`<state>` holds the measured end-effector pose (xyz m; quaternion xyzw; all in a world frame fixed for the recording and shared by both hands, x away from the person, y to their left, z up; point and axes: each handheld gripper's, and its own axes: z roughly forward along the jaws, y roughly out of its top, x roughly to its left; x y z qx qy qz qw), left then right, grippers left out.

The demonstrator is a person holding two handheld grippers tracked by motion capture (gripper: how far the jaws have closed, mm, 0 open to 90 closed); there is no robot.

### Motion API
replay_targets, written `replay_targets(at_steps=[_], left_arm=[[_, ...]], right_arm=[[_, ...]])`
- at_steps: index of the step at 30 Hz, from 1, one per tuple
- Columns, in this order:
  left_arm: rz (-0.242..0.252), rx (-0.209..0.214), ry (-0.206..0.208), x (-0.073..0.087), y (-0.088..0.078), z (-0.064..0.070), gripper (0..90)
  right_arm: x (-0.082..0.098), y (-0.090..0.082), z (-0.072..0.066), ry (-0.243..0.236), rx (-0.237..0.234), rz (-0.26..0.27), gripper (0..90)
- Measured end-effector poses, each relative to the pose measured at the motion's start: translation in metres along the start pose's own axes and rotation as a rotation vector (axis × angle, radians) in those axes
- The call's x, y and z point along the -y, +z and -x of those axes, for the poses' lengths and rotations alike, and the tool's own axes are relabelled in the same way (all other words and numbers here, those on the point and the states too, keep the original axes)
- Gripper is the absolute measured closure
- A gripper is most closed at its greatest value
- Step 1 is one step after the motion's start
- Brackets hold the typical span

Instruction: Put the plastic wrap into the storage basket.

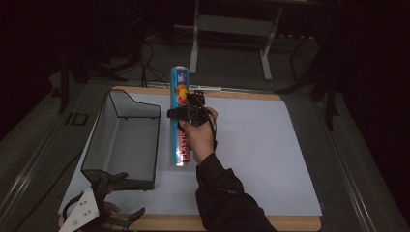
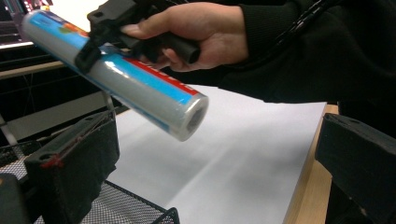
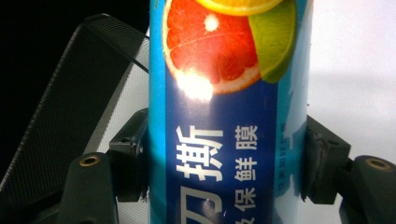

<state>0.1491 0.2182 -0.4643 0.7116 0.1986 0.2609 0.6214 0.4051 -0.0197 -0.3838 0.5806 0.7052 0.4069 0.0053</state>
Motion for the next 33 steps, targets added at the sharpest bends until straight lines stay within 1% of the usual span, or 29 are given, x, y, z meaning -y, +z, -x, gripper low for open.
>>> replay_targets(at_steps=[2,4,5,6,8,12,17,19,20,22,25,27,29,31,32,33], left_arm=[[0.0,0.001,0.001,0.0,0.0,0.0,0.6],[0.0,0.002,0.002,0.0,0.0,0.0,0.6],[0.001,0.003,0.0,0.0,-0.001,0.0,0.6],[0.001,0.003,0.0,0.0,-0.001,0.0,0.6],[0.006,0.006,-0.004,0.0,-0.001,0.0,0.6],[0.011,0.004,-0.006,0.0,-0.002,0.0,0.6],[0.013,0.001,-0.01,0.0,-0.003,0.0,0.6],[0.014,0.003,-0.011,0.0,-0.004,0.0,0.6],[0.014,0.003,-0.011,0.0,-0.004,0.0,0.6],[0.015,0.004,-0.012,0.0,-0.004,0.0,0.6],[0.015,0.003,-0.013,0.0,-0.004,0.0,0.6],[0.015,0.002,-0.013,0.0,-0.005,-0.001,0.6],[0.014,0.003,-0.012,0.0,-0.005,0.0,0.6],[0.014,0.004,-0.011,0.0,-0.005,0.0,0.6],[0.014,0.004,-0.011,0.0,-0.005,0.0,0.6],[0.014,0.005,-0.011,0.0,-0.005,0.0,0.6]], right_arm=[[-0.002,0.004,-0.007,-0.007,-0.017,-0.002,31.7],[-0.002,0.008,-0.016,-0.022,-0.016,0.002,31.7],[-0.003,0.01,-0.021,-0.042,-0.012,0.0,31.7],[-0.003,0.011,-0.024,-0.045,-0.012,0.001,31.7],[-0.004,0.015,-0.031,-0.047,-0.029,0.0,31.7],[-0.005,0.024,-0.042,-0.06,-0.037,0.001,31.7],[-0.005,0.035,-0.057,-0.076,-0.045,0.003,31.7],[-0.003,0.04,-0.064,-0.08,-0.04,0.005,31.7],[-0.003,0.04,-0.064,-0.08,-0.04,0.005,31.7],[-0.001,0.047,-0.072,-0.093,-0.04,-0.001,31.7],[0.002,0.055,-0.081,-0.104,-0.046,-0.004,31.7],[0.005,0.059,-0.086,-0.112,-0.04,0.005,31.7],[0.008,0.064,-0.089,-0.11,-0.047,0.003,31.7],[0.011,0.07,-0.093,-0.115,-0.037,0.006,31.7],[0.011,0.07,-0.093,-0.115,-0.037,0.006,31.7],[0.017,0.079,-0.096,-0.112,-0.027,0.006,31.7]])
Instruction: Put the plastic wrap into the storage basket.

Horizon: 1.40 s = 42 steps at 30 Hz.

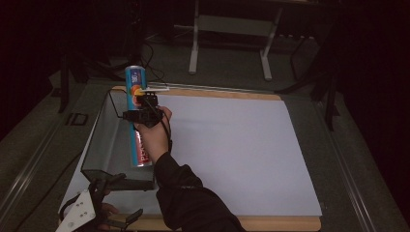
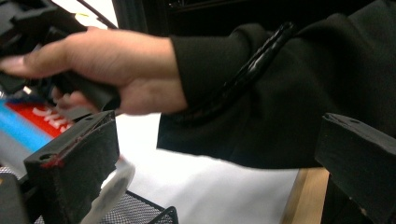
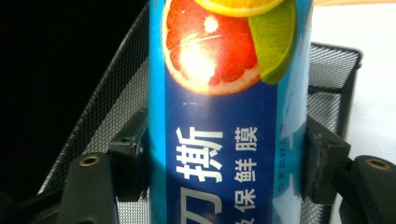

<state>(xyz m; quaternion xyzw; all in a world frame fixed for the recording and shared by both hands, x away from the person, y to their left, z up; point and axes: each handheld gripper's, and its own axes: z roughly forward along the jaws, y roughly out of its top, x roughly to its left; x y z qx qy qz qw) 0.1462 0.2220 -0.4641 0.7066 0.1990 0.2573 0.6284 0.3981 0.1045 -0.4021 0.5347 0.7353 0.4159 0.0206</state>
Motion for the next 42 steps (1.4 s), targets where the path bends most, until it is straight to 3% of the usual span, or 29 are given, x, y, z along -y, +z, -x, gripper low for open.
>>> replay_targets(at_steps=[3,4,7,14,22,34,42], left_arm=[[-0.001,0.0,0.0,0.0,0.0,0.0,0.6],[-0.001,0.0,0.001,0.0,-0.001,0.0,0.6],[-0.002,0.002,-0.001,0.0,-0.001,0.0,0.6],[-0.004,0.006,0.004,0.0,0.0,0.0,0.6],[-0.005,0.007,0.004,0.0,0.0,0.0,0.6],[-0.009,0.008,0.006,0.0,0.0,0.0,0.6],[-0.01,0.013,0.004,0.0,0.001,0.001,0.6]], right_arm=[[0.005,0.006,-0.001,-0.006,0.018,0.001,31.7],[0.009,0.012,-0.001,-0.015,0.048,0.003,31.7],[0.014,0.017,0.002,-0.023,0.076,-0.005,31.8],[0.029,0.03,0.009,0.005,0.097,-0.063,31.7],[0.041,0.039,0.015,0.024,0.134,-0.093,31.6],[0.044,0.049,0.019,0.049,0.147,-0.128,31.4],[0.042,0.049,0.019,0.018,0.142,-0.149,30.3]])
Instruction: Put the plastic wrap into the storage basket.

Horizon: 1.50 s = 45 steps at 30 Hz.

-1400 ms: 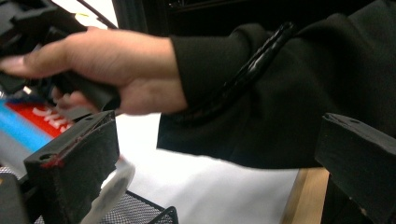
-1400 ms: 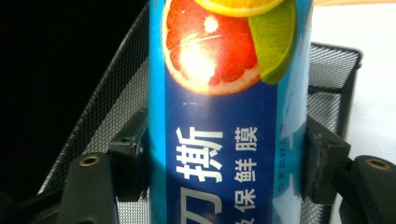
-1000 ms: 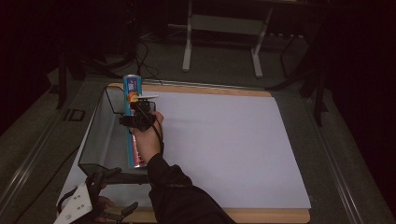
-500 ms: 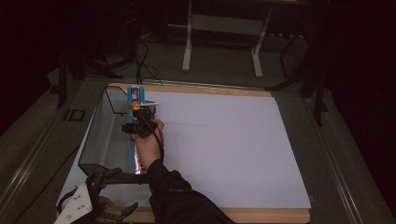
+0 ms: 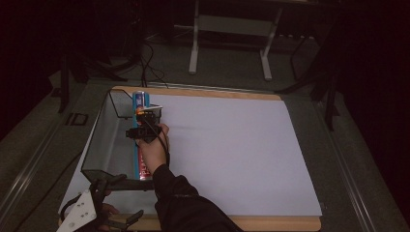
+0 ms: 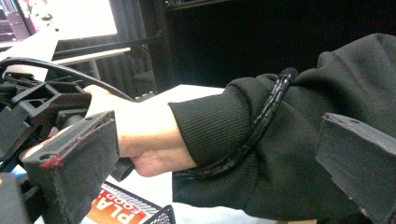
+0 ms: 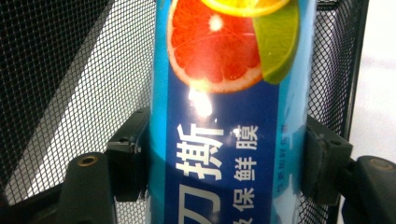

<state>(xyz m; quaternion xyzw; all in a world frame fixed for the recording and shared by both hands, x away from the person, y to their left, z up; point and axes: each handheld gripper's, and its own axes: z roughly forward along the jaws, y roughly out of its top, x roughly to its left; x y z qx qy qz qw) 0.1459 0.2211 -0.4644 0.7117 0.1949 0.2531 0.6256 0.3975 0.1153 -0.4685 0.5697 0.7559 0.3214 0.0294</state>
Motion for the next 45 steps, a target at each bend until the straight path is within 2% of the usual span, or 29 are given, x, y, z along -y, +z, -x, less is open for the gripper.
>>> replay_targets(at_steps=[4,7,11,13,15,18,22,24,26,34,38,45], left_arm=[[0.0,0.0,-0.004,0.0,0.0,0.0,0.6],[-0.001,0.001,-0.002,0.0,0.001,0.0,0.6],[0.0,0.001,-0.003,0.0,0.001,0.0,0.6],[0.0,0.001,-0.003,0.0,0.001,0.0,0.6],[-0.001,0.002,-0.003,0.0,0.001,0.0,0.6],[-0.004,0.006,-0.002,0.0,0.001,0.0,0.6],[-0.002,0.009,-0.004,0.0,0.001,0.001,0.6],[-0.005,0.008,-0.005,0.0,0.002,0.0,0.6],[-0.009,0.008,-0.005,0.0,0.003,0.0,0.6],[-0.02,0.005,-0.001,0.001,0.005,0.001,0.6],[-0.026,0.002,0.001,0.001,0.006,0.001,0.6],[-0.027,0.002,0.002,0.001,0.008,0.003,0.6]], right_arm=[[-0.001,0.0,0.001,-0.029,-0.002,-0.005,29.3],[-0.004,0.0,0.003,-0.038,-0.026,-0.018,26.7],[-0.007,-0.006,0.005,-0.042,-0.045,0.007,23.1],[-0.011,-0.016,0.006,-0.077,-0.063,0.038,18.2],[-0.012,-0.023,0.007,-0.103,-0.059,0.054,18.1],[-0.013,-0.029,0.009,-0.12,-0.074,0.062,16.5],[-0.013,-0.047,0.012,-0.176,-0.095,0.083,16.4],[-0.013,-0.05,0.013,-0.187,-0.098,0.088,16.5],[-0.013,-0.061,0.017,-0.22,-0.115,0.105,16.4],[-0.008,-0.079,0.037,-0.3,-0.166,0.115,12.1],[-0.004,-0.092,0.045,-0.345,-0.175,0.123,11.6],[0.005,-0.109,0.066,-0.365,-0.19,0.123,11.6]])
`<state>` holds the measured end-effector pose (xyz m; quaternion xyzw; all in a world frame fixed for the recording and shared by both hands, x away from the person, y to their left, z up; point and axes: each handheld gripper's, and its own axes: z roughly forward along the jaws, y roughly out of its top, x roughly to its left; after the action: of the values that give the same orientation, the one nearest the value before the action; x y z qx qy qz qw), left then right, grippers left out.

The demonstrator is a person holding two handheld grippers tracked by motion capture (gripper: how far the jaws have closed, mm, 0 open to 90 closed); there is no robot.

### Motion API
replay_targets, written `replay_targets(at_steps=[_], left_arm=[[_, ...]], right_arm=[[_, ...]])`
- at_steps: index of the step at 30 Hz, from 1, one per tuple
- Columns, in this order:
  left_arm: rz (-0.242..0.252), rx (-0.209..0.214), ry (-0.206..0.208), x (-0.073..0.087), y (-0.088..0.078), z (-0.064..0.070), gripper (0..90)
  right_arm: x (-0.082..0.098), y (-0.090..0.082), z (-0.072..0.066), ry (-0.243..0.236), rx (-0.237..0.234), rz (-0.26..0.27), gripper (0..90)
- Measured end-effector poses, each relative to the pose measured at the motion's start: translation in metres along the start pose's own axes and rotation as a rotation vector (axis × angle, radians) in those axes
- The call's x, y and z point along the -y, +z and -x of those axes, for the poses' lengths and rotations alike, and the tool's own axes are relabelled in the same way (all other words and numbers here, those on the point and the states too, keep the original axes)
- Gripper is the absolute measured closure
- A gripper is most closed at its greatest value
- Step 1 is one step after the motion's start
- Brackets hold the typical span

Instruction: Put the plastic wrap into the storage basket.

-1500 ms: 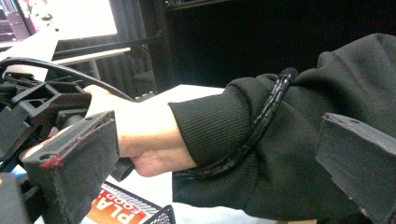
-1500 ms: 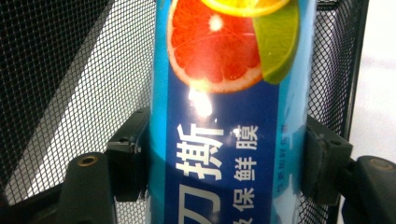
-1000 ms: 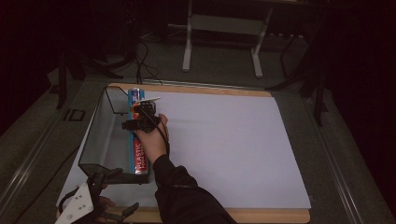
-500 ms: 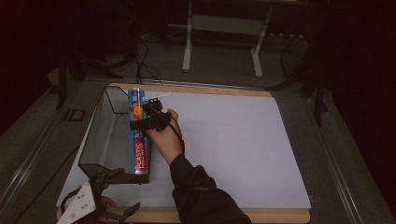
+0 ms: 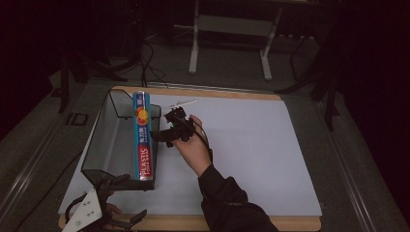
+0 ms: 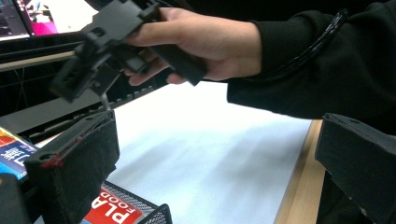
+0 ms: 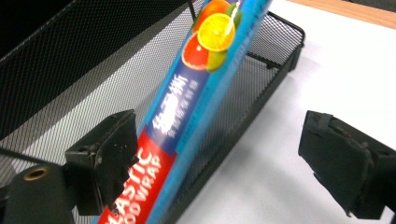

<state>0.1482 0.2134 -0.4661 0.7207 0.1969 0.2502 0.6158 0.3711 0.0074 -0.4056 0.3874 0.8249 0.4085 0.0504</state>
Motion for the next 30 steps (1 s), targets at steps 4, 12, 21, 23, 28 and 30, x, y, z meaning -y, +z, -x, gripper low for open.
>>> replay_targets(at_steps=[4,12,21,23,28,30], left_arm=[[-0.005,0.0,0.003,0.0,0.001,0.0,0.6],[-0.008,-0.004,0.006,0.0,0.001,0.001,0.6],[-0.01,-0.002,0.01,0.0,0.002,0.001,0.6],[-0.01,-0.003,0.009,0.0,0.002,0.001,0.6],[-0.015,-0.001,0.015,0.0,0.002,0.002,0.6],[-0.016,0.0,0.014,0.0,0.003,0.002,0.6]], right_arm=[[0.009,-0.014,0.008,-0.003,-0.003,0.013,11.6],[0.03,-0.042,0.021,-0.03,0.005,0.045,11.6],[0.061,-0.06,0.036,-0.034,0.008,0.043,11.7],[0.067,-0.064,0.039,-0.029,0.009,0.054,11.7],[0.083,-0.079,0.049,-0.015,0.022,0.064,11.6],[0.088,-0.084,0.052,-0.009,0.023,0.07,11.7]])
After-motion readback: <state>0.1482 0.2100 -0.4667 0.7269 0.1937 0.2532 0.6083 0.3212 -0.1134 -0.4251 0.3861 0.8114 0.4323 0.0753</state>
